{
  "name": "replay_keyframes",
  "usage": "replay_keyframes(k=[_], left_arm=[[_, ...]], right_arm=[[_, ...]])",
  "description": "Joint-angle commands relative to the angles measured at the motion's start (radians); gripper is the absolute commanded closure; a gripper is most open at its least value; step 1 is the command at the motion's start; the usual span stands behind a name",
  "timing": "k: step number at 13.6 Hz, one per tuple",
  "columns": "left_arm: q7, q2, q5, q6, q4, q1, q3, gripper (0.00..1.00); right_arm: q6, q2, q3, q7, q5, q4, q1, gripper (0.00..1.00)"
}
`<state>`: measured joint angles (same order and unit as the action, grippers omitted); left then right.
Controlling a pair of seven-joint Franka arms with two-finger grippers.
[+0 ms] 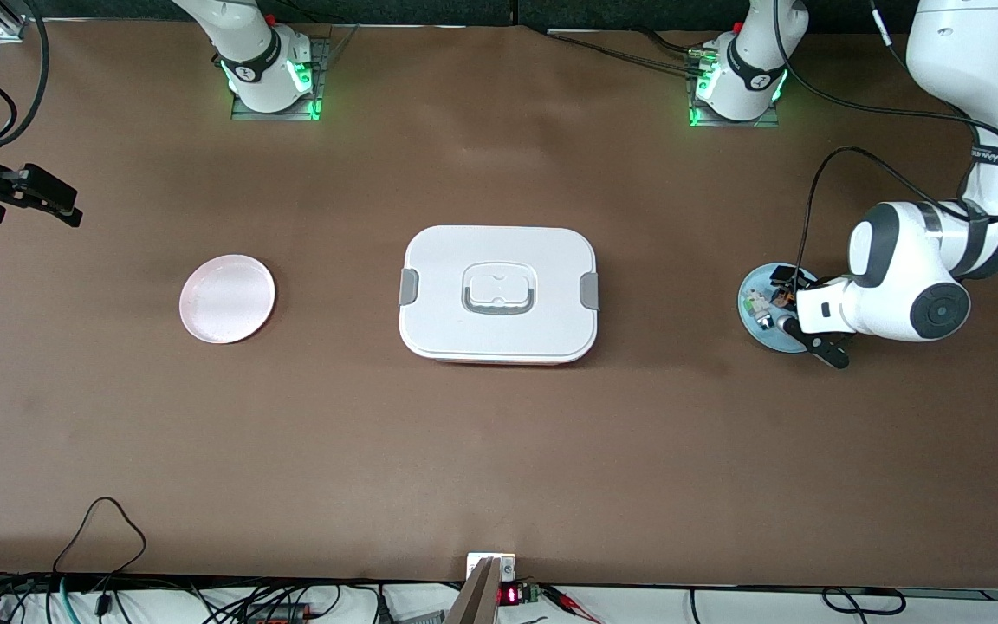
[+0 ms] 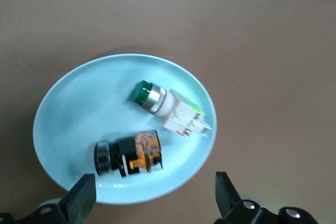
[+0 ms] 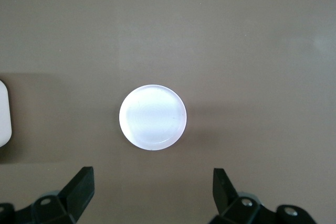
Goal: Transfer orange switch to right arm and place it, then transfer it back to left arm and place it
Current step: 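Reach the left gripper down to the black-orange switch on the blue plate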
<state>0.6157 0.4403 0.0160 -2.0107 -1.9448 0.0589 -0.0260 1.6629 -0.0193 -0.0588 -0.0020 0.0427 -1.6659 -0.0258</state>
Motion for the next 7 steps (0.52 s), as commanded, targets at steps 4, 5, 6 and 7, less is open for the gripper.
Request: replay_keyframes(k=[4,5,6,7], left_arm=[[0.049,0.009,0.016,-0.157,-0.118,0.045,-0.002,0.0],[0.059,0.017,0.018,-0.17,-0.118,0.053,-0.002,0.0],[0.074,0.029,0.018,-0.178,-0.118,0.056,-0.002,0.0],[0.081,0.035,0.018,-0.192,-0.118,0.062,-0.002,0.0]], right_arm=[[-0.011,-0.001,0.0,-0.013,-0.011,0.005,0.006,0.0],[-0.011,-0.001,0.0,-0.013,-0.011,0.005,0.006,0.0],[-0.011,-0.001,0.0,-0.013,-0.011,0.005,0.006,0.0],[-0.011,-0.001,0.0,-0.013,-0.011,0.005,0.006,0.0]])
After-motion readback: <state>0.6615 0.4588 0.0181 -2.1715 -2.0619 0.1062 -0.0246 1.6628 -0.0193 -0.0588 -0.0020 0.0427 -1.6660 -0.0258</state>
